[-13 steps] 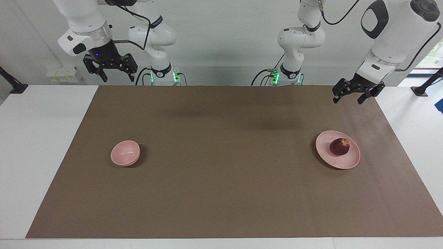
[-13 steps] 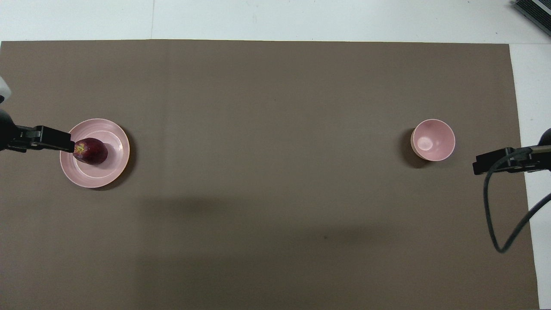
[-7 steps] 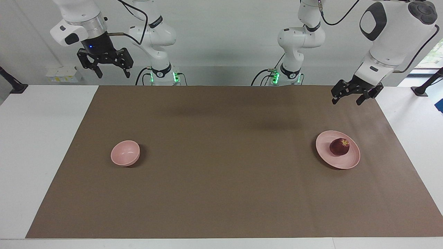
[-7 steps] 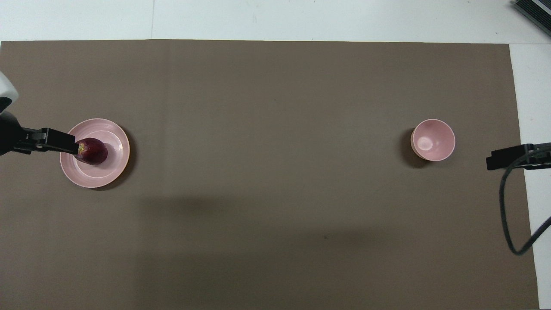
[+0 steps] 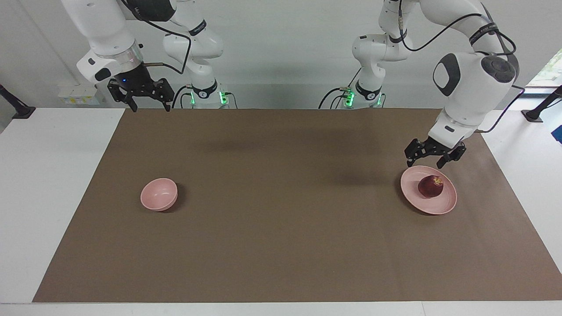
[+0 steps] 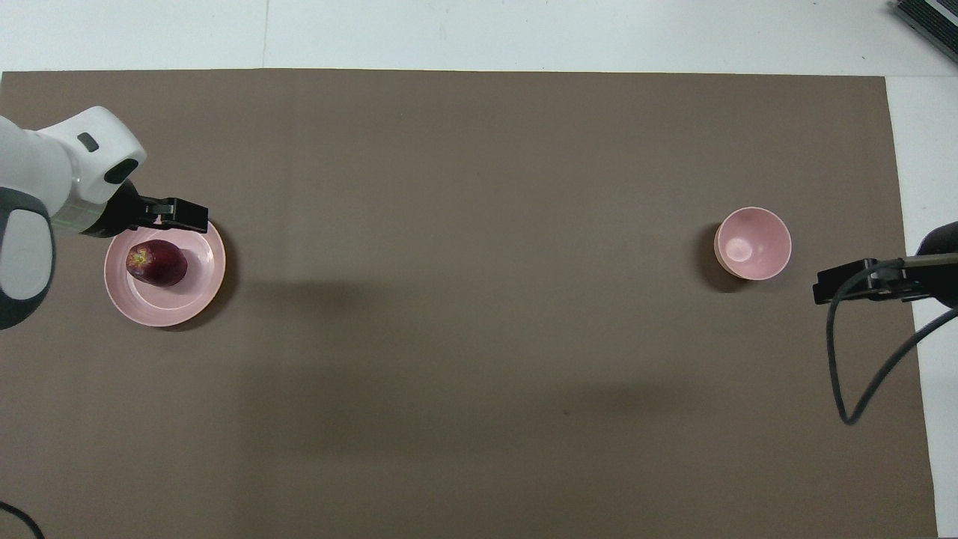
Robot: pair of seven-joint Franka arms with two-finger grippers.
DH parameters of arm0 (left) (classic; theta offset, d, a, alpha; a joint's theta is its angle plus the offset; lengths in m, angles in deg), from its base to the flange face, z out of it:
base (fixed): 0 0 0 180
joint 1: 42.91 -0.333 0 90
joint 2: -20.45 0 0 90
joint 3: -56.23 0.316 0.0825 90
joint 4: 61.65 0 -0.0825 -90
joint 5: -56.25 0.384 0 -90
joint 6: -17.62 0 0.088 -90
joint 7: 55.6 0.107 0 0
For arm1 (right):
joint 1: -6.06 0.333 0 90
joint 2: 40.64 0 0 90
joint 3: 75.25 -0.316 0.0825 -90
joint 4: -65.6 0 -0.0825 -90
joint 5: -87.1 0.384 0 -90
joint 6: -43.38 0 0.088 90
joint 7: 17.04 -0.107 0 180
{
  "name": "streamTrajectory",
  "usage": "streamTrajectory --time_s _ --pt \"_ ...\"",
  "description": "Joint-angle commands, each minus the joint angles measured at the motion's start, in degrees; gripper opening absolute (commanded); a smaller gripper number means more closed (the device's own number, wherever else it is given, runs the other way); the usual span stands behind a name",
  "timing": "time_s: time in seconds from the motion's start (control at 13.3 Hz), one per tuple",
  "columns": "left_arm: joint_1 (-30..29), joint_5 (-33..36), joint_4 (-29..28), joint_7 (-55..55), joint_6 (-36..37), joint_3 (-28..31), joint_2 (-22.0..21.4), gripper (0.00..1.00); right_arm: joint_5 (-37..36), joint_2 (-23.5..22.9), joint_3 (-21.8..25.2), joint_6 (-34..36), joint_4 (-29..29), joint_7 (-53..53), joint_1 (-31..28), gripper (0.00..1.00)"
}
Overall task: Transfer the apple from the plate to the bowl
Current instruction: 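Lower the left gripper over the apple on the pink plate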
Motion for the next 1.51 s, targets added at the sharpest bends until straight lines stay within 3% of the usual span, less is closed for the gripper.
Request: streamTrajectory --time_s 0.0,0.15,0.3,0.53,1.06,1.43 --pt "0.8 -0.4 0.0 1.1 -6.3 0.8 5.5 1.00 1.5 1.6 -0.1 -1.4 -2.7 -0.6 -0.3 1.00" --pt "0.8 -0.4 -0.2 1.2 -7.5 0.8 7.8 1.00 1.6 1.8 -0.1 -3.4 -4.8 -0.5 -0.1 1.00" --pt "1.2 -0.4 -4.4 1.2 -10.8 0.9 7.1 1.00 4.0 1.7 -0.1 -6.2 -7.1 -0.5 0.0 1.00" --pt "0.9 0.1 -5.0 4.1 -12.4 1.0 6.8 1.00 5.8 1.6 -0.1 -10.3 -9.7 -0.7 1.2 1.00" --pt "-8.1 0.0 -6.7 21.5 -12.8 1.1 6.0 1.00 9.3 1.4 -0.3 -10.5 -10.2 -7.1 4.2 1.00" --pt "-7.4 -0.6 -11.5 21.9 -14.0 1.1 3.7 1.00 10.0 1.8 -0.7 -10.2 -11.6 -7.6 4.9 1.00"
